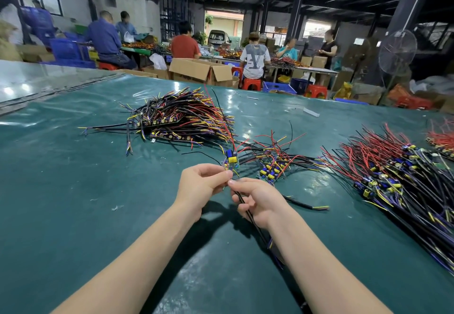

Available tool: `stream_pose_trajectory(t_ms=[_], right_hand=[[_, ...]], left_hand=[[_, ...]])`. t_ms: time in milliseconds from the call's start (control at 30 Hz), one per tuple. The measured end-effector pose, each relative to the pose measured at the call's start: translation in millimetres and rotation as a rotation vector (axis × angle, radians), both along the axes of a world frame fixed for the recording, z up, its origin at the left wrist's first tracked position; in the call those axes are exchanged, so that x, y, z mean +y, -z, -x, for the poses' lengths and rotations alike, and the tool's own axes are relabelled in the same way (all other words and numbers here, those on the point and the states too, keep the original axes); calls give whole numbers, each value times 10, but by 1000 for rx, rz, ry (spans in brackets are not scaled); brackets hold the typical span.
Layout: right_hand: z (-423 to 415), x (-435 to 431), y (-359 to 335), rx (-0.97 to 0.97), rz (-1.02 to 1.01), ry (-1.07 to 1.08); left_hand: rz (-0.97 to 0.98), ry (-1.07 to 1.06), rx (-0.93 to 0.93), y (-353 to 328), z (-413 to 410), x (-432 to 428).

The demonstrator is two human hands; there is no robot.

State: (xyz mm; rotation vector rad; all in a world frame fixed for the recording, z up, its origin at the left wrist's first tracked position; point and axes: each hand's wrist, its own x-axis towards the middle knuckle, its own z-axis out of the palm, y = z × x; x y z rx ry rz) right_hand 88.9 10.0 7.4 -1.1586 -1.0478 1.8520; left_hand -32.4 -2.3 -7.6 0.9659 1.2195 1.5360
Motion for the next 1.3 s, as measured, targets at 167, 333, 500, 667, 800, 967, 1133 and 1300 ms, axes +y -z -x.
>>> stream_pose_trajectory(t_ms=[167, 333, 500, 667, 800, 967, 1133, 1300], right_hand=[[-30, -14, -40, 37, -8, -143], [-51, -44, -52, -88, -87, -233], [-48, -62, -24, -415, -330, -229], [-69, -38, -41, -284, -375, -206], [-85, -9, -54, -88, -355, -124], [-107, 14, -68, -114, -371, -60], [-95, 29, -51, -126, -399, 33], [-65, 23, -19, -236, -472, 102]], left_hand=[[142, 356, -286, -92, 174, -27], [139, 465, -14, -157, 384, -27], [232, 455, 224, -108, 439, -25], [204, 427, 94, -71, 450, -6], [237, 355, -361, -110, 346, -6], [302, 345, -431, -139, 361, -19], [247, 354, -364, -127, 326, 10], [110, 290, -119, -91, 256, -7]])
